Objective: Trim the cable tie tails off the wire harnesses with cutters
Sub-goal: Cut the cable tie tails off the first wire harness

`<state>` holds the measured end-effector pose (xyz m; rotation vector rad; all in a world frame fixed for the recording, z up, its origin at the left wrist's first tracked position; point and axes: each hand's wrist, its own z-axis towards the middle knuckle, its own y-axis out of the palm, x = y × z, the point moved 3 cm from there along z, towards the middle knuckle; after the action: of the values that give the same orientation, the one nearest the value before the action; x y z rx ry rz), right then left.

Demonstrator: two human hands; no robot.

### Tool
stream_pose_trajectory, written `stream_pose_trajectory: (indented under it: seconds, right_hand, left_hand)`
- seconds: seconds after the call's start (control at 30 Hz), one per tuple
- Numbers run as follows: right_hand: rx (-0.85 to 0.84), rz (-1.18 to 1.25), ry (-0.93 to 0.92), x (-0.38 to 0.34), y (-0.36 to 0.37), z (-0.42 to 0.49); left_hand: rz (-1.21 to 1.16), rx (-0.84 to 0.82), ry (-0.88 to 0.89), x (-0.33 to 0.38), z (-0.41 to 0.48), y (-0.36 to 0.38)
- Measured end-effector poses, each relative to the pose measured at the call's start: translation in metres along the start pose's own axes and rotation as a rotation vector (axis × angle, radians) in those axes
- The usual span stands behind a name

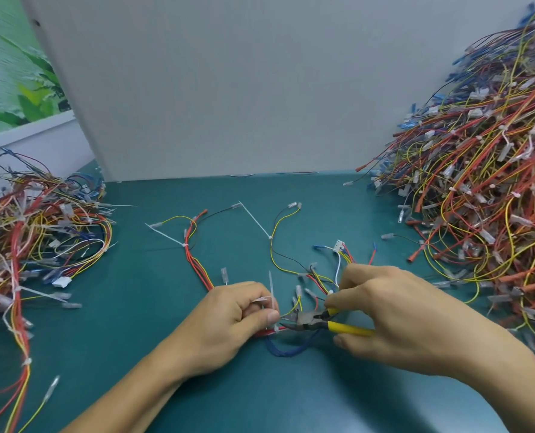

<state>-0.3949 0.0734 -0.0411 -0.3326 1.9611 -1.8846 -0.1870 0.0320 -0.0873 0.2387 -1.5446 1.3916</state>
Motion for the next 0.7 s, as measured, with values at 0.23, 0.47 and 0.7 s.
stream_pose_trajectory:
  seconds: [0.23, 0.47, 0.7]
  right_hand:
    - [-0.025, -0.024, 0.005, -0.0053, 0.0038, 0.0009]
    - [-0.021, -0.025, 0.007, -0.0036, 0.0036, 0.0014]
    - [-0.027, 0.001, 0.007, -0.002, 0.0026, -0.0003]
  left_hand:
    - [-0.021, -0.007, -0.01, -0.0027, -0.0002, 0.0006]
    - [-0.008, -0.004, 0.005, -0.0034, 0.0008, 0.0005]
    - [-0.014, 0.001, 0.007, -0.0041, 0.0009, 0.0013]
